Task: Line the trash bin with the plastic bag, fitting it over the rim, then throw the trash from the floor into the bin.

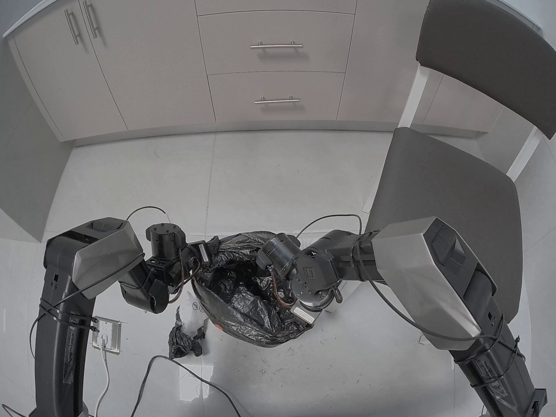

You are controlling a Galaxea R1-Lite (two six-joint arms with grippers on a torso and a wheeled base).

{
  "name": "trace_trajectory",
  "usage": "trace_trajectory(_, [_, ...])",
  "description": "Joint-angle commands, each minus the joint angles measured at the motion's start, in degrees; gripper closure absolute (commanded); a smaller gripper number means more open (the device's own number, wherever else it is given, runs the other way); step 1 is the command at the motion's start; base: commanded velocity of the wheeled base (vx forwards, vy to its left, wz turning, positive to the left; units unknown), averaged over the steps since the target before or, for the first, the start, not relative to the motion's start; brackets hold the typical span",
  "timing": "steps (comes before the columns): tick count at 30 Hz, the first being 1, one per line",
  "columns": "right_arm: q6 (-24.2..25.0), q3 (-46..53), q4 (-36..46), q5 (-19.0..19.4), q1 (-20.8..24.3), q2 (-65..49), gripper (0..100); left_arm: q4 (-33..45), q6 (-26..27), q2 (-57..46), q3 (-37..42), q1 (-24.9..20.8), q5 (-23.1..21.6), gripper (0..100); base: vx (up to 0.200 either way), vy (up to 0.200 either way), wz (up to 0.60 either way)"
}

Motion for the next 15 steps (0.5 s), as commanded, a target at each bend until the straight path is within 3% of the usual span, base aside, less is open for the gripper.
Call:
trace_trajectory(1, [-0.10, -0.01, -0.26, 0.33, -0.76, 1.02, 0, -0.02, 0.06, 0.17, 0.00, -0.08, 0.03, 0, 0.000, 0.000, 0.00])
trace_trajectory(15, [-0.45, -0.01, -7.02, 0.50, -2.61, 3.04, 0, -0.02, -0.03, 0.26, 0.00, -0.17, 0.03, 0, 0.000, 0.000, 0.00])
